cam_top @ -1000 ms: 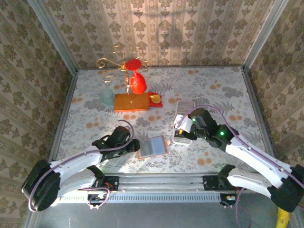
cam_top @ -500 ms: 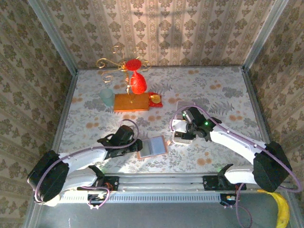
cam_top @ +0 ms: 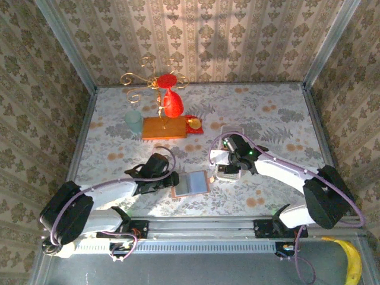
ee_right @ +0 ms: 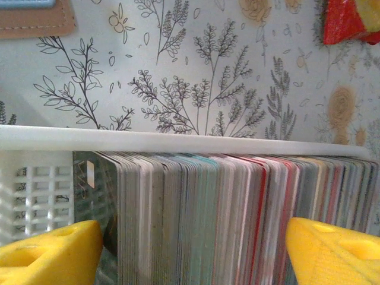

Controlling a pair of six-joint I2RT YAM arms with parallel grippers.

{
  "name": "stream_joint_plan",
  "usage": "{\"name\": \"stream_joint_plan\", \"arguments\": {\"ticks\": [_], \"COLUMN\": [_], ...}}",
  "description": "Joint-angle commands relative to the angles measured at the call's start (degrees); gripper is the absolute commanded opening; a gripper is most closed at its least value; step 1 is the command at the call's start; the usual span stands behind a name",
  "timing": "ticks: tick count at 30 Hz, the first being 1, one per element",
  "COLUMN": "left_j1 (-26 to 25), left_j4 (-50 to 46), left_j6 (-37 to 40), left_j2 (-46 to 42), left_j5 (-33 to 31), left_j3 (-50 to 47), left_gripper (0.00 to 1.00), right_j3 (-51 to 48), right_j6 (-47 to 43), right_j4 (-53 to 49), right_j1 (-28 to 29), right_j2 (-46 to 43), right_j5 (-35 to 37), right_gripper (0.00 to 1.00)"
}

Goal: Put the credit cards into the card holder
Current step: Rotate the card holder at the bottom-center of the table.

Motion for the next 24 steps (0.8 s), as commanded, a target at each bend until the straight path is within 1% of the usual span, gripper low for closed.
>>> {"name": "stream_joint_plan", "arguments": {"ticks": [1, 4, 8, 11, 13, 14, 16, 19, 22, 24], "left_j1": [0.5, 0.9, 1.7, 1.9, 2.0, 1.9, 1.9, 1.8, 1.8, 1.8], "left_j4": [4.1, 2.9, 0.2, -3.0, -4.4, -4.8, -5.2, -6.0, -6.0, -5.9], "left_j6": [1.2, 1.4, 2.1, 2.8, 2.8, 2.8, 2.6, 2.4, 2.1, 2.0], "left_j2": [2.0, 1.4, -1.5, -4.3, -6.4, -7.2, -8.7, -9.9, -10.3, -10.3], "left_j5": [0.8, 0.6, -0.1, -1.1, -1.2, -1.1, -0.8, -0.6, -0.3, -0.1], "left_j3": [2.3, 2.9, 2.6, 2.2, 1.7, 1.2, 0.3, -0.6, -1.3, -1.3], "left_gripper": [0.43, 0.43, 0.43, 0.43, 0.43, 0.43, 0.43, 0.43, 0.42, 0.42], "right_j3": [-1.0, -1.2, -1.1, -0.9, -0.8, -0.9, -0.9, -0.9, -1.2, -1.2], "right_j6": [-2.7, -3.7, -3.8, -4.1, -4.2, -4.2, -4.4, -4.4, -4.4, -4.4], "right_j4": [0.9, 1.0, 1.3, 0.7, 0.2, 0.0, -0.7, -1.8, -2.1, -2.4], "right_j1": [0.2, 0.5, 0.7, 0.7, 0.8, 0.9, 1.1, 1.4, 1.8, 2.0], "right_j2": [2.0, 3.1, 3.7, 3.3, 2.5, 2.0, 1.2, 0.0, -0.6, -0.7], "right_j5": [2.6, 3.5, 3.8, 4.1, 4.1, 4.2, 4.5, 4.4, 4.4, 4.3], "right_gripper": [0.82, 0.82, 0.82, 0.8, 0.77, 0.75, 0.64, 0.52, 0.41, 0.37]}}
